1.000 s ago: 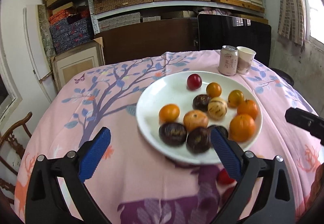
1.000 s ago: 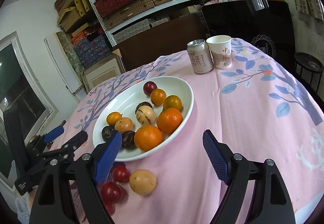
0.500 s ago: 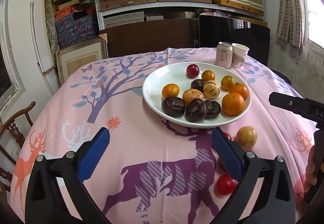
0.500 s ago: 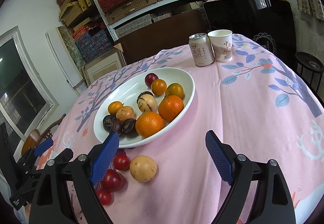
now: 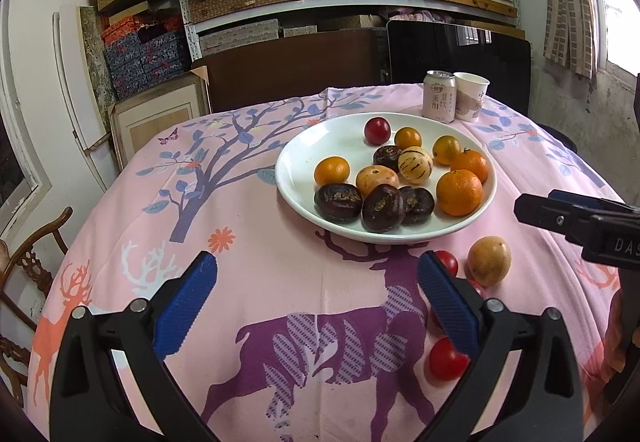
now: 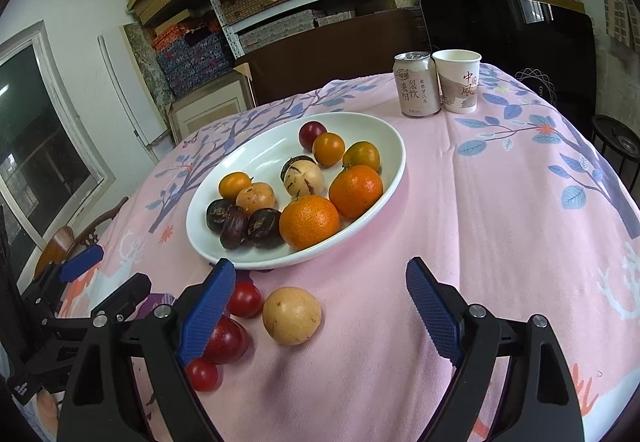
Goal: Organize fruits
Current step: 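Move both open tools back toward the remaining fruits, then grasp a cherry tomato with the left tool while the right tool grasps the pale yellow fruit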
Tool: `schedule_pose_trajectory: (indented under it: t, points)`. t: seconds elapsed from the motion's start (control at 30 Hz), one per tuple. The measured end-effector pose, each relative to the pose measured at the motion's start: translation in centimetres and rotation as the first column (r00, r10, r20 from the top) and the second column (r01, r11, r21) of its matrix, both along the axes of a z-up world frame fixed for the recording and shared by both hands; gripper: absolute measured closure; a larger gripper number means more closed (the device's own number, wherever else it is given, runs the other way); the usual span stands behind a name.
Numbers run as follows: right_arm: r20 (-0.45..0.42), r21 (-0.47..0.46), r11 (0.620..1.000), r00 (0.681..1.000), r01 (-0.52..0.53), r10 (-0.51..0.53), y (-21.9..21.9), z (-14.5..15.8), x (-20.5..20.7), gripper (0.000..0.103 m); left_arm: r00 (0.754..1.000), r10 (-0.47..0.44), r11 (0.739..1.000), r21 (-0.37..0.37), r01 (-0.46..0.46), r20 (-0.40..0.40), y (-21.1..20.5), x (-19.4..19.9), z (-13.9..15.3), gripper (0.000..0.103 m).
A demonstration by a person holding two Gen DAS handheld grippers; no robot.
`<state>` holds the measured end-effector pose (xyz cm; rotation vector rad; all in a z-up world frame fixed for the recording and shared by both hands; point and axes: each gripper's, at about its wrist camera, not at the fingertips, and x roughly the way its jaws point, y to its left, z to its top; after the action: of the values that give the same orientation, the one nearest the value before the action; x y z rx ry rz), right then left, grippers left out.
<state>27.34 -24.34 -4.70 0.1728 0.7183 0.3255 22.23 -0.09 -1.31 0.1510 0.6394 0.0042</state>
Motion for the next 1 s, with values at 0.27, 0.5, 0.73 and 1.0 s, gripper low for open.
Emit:
schedule_pose_trajectory:
  t: [0.27, 0.5, 0.73, 1.0]
  points:
    - [-0.038, -0.028, 0.999, 0.999, -0.035, 0.034, 0.9, -0.9, 0.2, 0.015, 1.0, 0.0, 1.0, 0.004, 0.0, -0.005, 0.0, 0.0, -0.1, 0.005]
    - [-0.053, -0.065, 0.995, 0.996, -0.08, 0.077, 2.1, -1.5, 0.3, 0.015, 1.0, -0.005, 1.0, 0.007, 0.006, -0.031, 0.3, -0.5, -1.2, 0.005]
    - [-0.092, -0.085, 0.987, 0.988, -0.135, 0.127, 3.1, -2.4, 0.3, 0.024, 0.973, -0.199, 0.976, -0.114, 0.186, -0.116, -0.4, -4.0, -2.7, 0.005]
    - [-0.165, -0.013, 0.991, 0.978, -0.134, 0.13, 2.3, -3.3, 1.0, 0.046, 0.934, -0.33, 0.944, -0.073, 0.322, -0.137, -4.1, -4.5, -3.9, 0.005]
